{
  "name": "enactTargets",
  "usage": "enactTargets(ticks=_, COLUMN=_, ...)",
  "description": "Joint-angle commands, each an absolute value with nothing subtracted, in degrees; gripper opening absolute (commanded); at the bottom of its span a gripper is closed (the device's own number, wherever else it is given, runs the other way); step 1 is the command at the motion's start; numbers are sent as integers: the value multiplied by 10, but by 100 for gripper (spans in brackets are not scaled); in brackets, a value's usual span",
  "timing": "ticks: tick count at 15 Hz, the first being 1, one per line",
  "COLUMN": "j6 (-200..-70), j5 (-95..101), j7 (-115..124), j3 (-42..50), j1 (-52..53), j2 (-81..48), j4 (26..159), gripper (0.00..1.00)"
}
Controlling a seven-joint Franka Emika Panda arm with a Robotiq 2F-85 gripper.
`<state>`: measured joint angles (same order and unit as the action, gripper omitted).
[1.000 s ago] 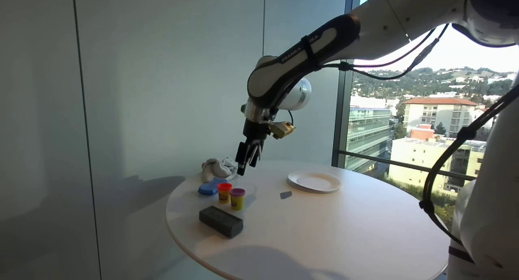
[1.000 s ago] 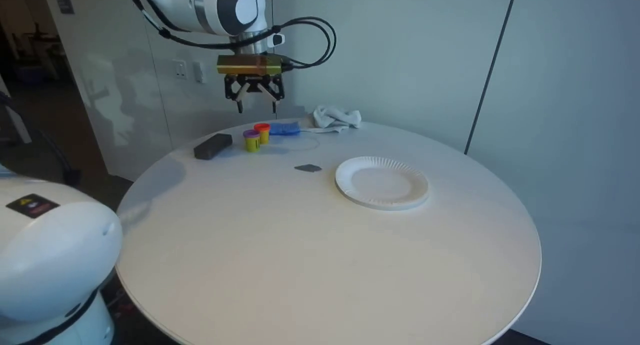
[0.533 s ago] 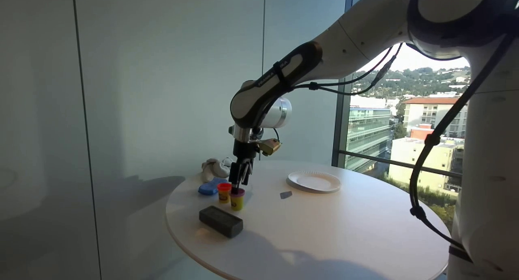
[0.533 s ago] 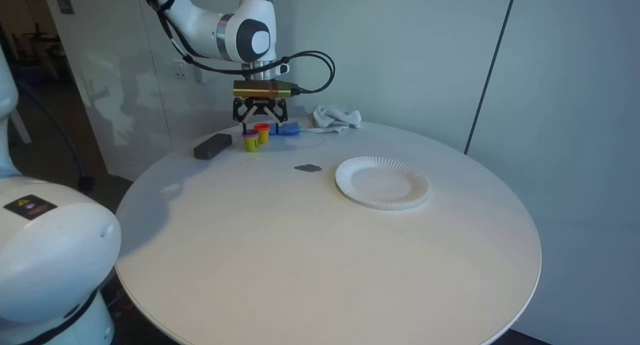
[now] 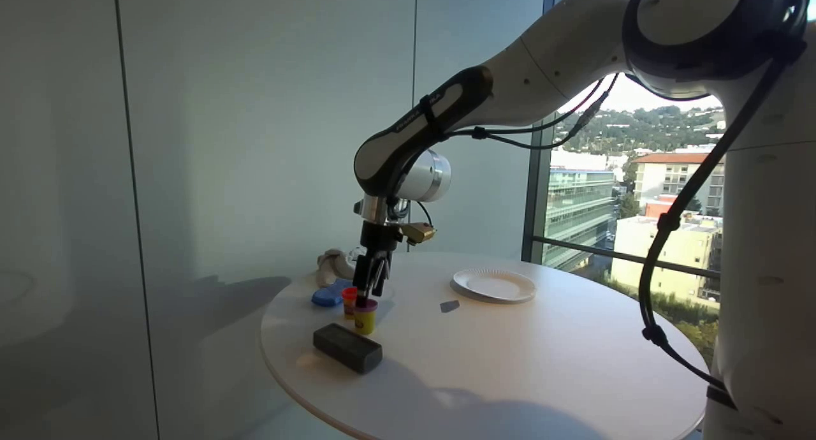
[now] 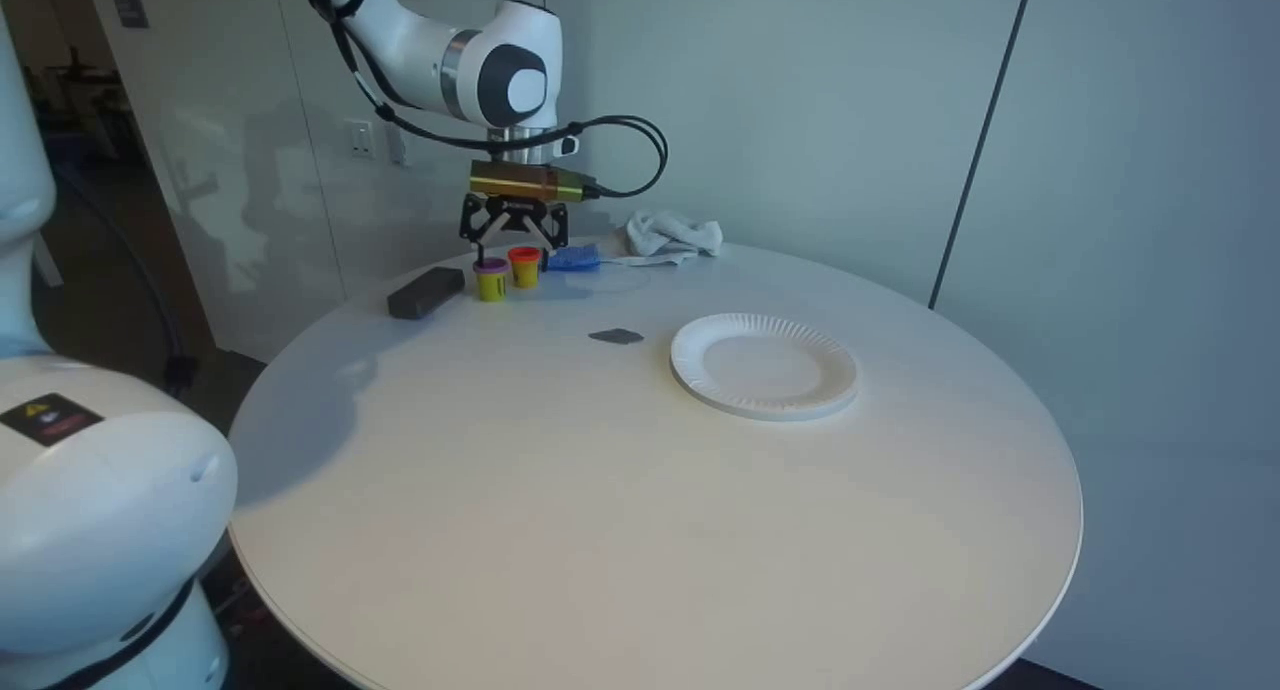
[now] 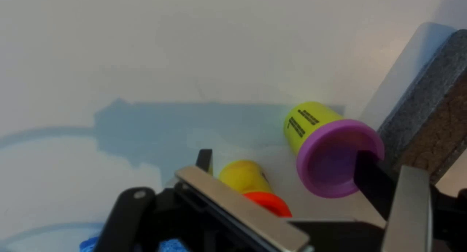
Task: Put the yellow containers on the white plate.
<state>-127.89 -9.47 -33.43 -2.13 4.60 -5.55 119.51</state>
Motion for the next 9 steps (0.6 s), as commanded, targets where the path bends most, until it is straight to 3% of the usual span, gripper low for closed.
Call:
enactTargets(ticks=1, j6=-1271, j5=-110, j7=-350, j3=-33, j1=32, j2=-33, j4=1185, gripper=100)
enactTargets(ticks=9, j6=-1187, j5=-154, j7=-421, j3=-43, j1=41, j2=-26, j4=1157, gripper=100)
